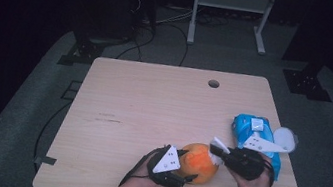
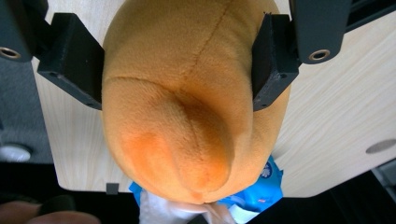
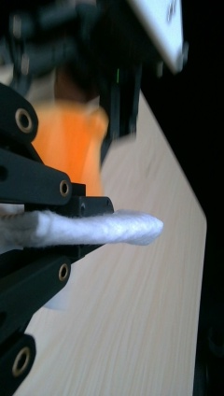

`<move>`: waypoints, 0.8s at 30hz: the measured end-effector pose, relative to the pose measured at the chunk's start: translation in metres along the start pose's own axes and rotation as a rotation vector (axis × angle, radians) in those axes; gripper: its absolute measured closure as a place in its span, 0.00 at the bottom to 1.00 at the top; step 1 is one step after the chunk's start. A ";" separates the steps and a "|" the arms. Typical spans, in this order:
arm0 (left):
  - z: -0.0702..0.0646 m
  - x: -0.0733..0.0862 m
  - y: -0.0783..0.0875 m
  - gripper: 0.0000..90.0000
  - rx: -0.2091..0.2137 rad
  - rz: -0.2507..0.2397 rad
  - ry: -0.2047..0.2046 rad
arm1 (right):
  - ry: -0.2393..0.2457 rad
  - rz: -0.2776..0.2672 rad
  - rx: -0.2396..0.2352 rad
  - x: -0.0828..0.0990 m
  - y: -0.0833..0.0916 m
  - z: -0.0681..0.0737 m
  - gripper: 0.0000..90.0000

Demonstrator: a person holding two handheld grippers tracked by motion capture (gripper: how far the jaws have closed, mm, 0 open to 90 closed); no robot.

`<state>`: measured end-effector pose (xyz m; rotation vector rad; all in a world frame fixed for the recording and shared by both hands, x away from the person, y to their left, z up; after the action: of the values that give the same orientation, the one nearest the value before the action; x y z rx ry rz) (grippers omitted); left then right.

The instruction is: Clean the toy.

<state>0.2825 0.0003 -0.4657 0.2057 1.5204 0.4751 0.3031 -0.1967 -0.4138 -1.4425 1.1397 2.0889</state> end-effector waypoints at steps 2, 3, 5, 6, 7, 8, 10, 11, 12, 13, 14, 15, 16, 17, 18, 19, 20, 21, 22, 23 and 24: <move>-0.005 0.000 -0.002 0.29 -0.007 0.013 -0.040 | 0.033 0.008 -0.054 -0.001 -0.002 0.020 0.94; -0.005 0.000 -0.002 0.29 -0.011 0.019 -0.052 | 0.054 0.010 -0.076 -0.001 -0.004 0.029 0.94; -0.009 0.000 -0.003 0.29 -0.018 0.028 -0.073 | 0.088 0.021 -0.070 -0.002 -0.005 0.034 0.94; -0.009 0.000 -0.003 0.29 -0.016 0.031 -0.080 | 0.092 0.024 -0.063 -0.002 -0.005 0.032 0.94; -0.009 0.000 -0.003 0.29 -0.015 0.033 -0.085 | 0.075 0.024 -0.053 -0.002 -0.005 0.026 0.94; -0.010 -0.001 -0.003 0.29 -0.013 0.033 -0.089 | 0.065 0.026 -0.041 -0.002 -0.006 0.020 0.94; -0.011 -0.001 -0.004 0.29 -0.008 0.043 -0.114 | 0.047 0.046 0.015 0.003 -0.006 0.001 0.94; -0.011 -0.001 -0.005 0.29 -0.005 0.046 -0.124 | 0.014 0.060 0.031 0.007 -0.006 -0.011 0.94; -0.012 -0.001 -0.005 0.29 -0.005 0.051 -0.132 | 0.002 0.065 0.038 0.009 -0.005 -0.015 0.94; -0.012 -0.001 -0.006 0.29 -0.004 0.049 -0.136 | 0.003 0.071 0.049 0.010 -0.005 -0.019 0.94; -0.013 -0.001 -0.006 0.29 -0.004 0.049 -0.135 | -0.005 0.078 0.052 0.011 -0.004 -0.020 0.94; -0.013 -0.001 -0.007 0.29 -0.002 0.050 -0.134 | -0.017 0.078 0.046 0.010 -0.004 -0.018 0.94; -0.014 -0.001 -0.007 0.29 -0.003 0.051 -0.139 | -0.008 0.076 0.042 0.009 -0.004 -0.014 0.94; -0.015 -0.001 -0.008 0.29 -0.003 0.055 -0.146 | 0.003 0.074 0.032 0.007 -0.004 -0.009 0.94; -0.016 -0.001 -0.008 0.29 -0.004 0.060 -0.154 | 0.006 0.070 0.013 0.006 -0.004 -0.003 0.94; -0.016 -0.001 -0.009 0.29 -0.003 0.063 -0.160 | 0.011 0.063 -0.021 0.003 -0.004 0.007 0.94; -0.017 -0.001 -0.009 0.29 -0.002 0.063 -0.163 | 0.018 0.062 -0.040 0.002 -0.003 0.013 0.94; -0.017 -0.001 -0.009 0.29 -0.003 0.060 -0.160 | 0.023 0.058 -0.089 0.000 -0.002 0.024 0.94; -0.016 -0.001 -0.009 0.29 -0.001 0.056 -0.156 | 0.028 0.059 -0.115 0.000 -0.002 0.030 0.94; -0.016 0.000 -0.009 0.29 0.002 0.054 -0.154 | 0.051 0.063 -0.133 -0.001 -0.002 0.038 0.94; -0.016 0.000 -0.008 0.29 0.004 0.054 -0.152 | 0.078 0.071 -0.131 0.000 -0.002 0.043 0.94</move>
<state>0.2685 -0.0095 -0.4703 0.2806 1.3699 0.4883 0.2780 -0.1617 -0.4078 -1.5771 1.1162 2.2105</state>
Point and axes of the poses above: each handheld gripper's, and its own axes: y roughly backward along the jaws, x roughly out of its underside, z roughly to its left, the point moved 4 cm from there along -y, roughly forward along the jaws, and after that the axes turned 13 degrees about x, right-handed, at the moved point
